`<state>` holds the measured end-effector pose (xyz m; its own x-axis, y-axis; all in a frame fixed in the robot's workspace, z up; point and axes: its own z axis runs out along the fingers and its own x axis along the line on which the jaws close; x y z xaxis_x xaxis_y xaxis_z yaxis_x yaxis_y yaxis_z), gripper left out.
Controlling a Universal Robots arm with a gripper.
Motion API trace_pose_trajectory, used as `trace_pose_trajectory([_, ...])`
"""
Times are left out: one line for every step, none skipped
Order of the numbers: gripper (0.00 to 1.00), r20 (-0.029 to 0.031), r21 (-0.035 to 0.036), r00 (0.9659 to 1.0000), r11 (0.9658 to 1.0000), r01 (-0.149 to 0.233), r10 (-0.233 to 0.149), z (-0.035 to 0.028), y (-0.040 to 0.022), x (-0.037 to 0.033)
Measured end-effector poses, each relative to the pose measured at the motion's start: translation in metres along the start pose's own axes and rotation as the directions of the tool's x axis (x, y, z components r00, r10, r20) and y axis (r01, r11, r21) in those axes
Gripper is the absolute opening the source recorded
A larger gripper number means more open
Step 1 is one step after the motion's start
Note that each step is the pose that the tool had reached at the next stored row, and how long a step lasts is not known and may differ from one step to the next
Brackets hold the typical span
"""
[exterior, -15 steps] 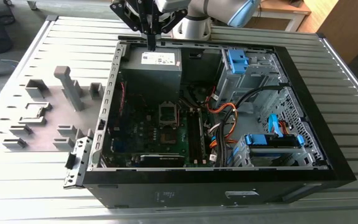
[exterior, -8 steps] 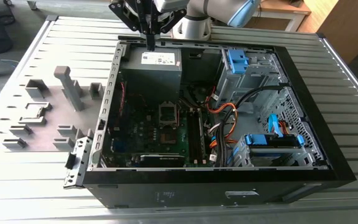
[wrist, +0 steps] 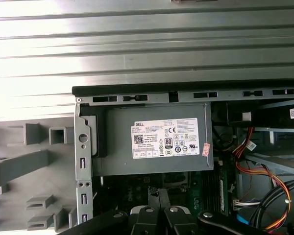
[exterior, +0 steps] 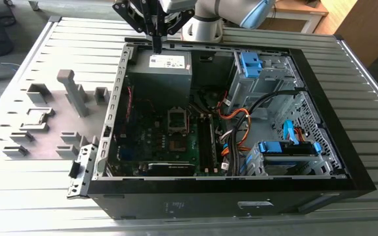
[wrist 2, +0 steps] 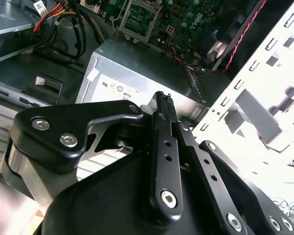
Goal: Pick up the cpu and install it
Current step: 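Reach for the cpu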
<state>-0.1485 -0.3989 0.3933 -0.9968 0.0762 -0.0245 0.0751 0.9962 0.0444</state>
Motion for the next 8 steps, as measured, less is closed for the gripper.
trace_pose_trajectory([0.11,0.0000,0.0000,1.0000,1.0000,0.000,0.000,0.0000,0.0000,0.0006])
trace_pose_trajectory([0.11,0.0000,0.0000,1.0000,1.0000,0.000,0.000,0.0000,-0.0001,0.0013])
trace_pose_trajectory([0.11,0.0000,0.0000,1.0000,1.0000,0.000,0.000,-0.0001,-0.0001,0.0020])
trace_pose_trajectory([0.11,0.0000,0.0000,1.0000,1.0000,0.000,0.000,-0.0001,-0.0002,0.0027])
trace_pose_trajectory([0.11,0.0000,0.0001,1.0000,1.0000,0.000,0.000,-0.0001,-0.0003,0.0036])
trace_pose_trajectory([0.11,0.0000,0.0000,1.0000,1.0000,0.000,0.000,-0.0001,-0.0003,0.0045])
trace_pose_trajectory([0.11,0.0000,0.0000,1.0000,1.0000,0.000,0.000,-0.0002,-0.0004,0.0054])
trace_pose_trajectory([0.11,0.0000,0.0000,1.0000,1.0000,0.000,0.000,-0.0002,-0.0005,0.0063])
